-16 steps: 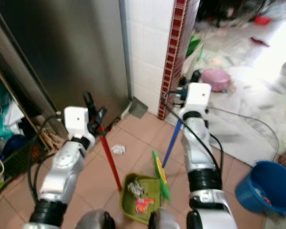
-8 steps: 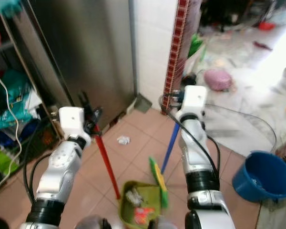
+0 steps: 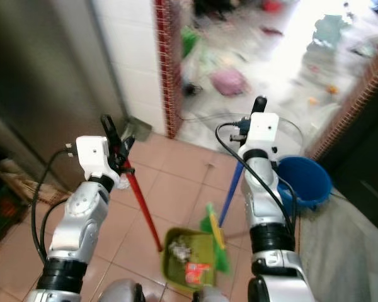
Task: Sweep floor
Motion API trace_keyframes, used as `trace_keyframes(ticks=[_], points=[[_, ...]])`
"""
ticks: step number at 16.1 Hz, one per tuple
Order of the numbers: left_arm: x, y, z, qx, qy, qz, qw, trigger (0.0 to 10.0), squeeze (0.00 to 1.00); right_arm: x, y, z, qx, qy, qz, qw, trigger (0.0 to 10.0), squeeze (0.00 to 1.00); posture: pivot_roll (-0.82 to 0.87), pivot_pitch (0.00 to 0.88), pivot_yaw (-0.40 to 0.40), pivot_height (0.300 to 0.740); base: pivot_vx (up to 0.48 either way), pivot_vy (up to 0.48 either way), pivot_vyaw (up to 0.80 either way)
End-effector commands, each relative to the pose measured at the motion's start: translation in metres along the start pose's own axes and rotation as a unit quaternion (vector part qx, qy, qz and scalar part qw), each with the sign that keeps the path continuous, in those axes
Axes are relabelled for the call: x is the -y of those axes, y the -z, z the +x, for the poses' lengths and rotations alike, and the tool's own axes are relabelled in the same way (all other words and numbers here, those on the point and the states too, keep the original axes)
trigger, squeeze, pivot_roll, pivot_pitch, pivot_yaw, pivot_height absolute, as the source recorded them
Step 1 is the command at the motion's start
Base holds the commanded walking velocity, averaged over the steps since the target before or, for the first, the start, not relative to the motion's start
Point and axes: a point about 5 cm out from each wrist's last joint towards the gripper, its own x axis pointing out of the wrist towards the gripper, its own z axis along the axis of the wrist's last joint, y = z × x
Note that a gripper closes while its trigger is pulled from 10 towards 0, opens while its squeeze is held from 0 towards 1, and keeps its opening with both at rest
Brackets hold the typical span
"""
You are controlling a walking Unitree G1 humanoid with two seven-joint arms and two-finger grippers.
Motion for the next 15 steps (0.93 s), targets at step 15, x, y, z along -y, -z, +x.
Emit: trace_keyframes(ticks=[15], points=[[-0.0065,-0.0182,0.0048,0.025,-0.007,-0.007,1.0,10.0,0.0,-0.0053,-0.0017,0.0013,0.001,-0.003,0.0,1.0,10.0,0.0,-0.07,0.0,0.027,0.74,0.0,0.282,-0.8]])
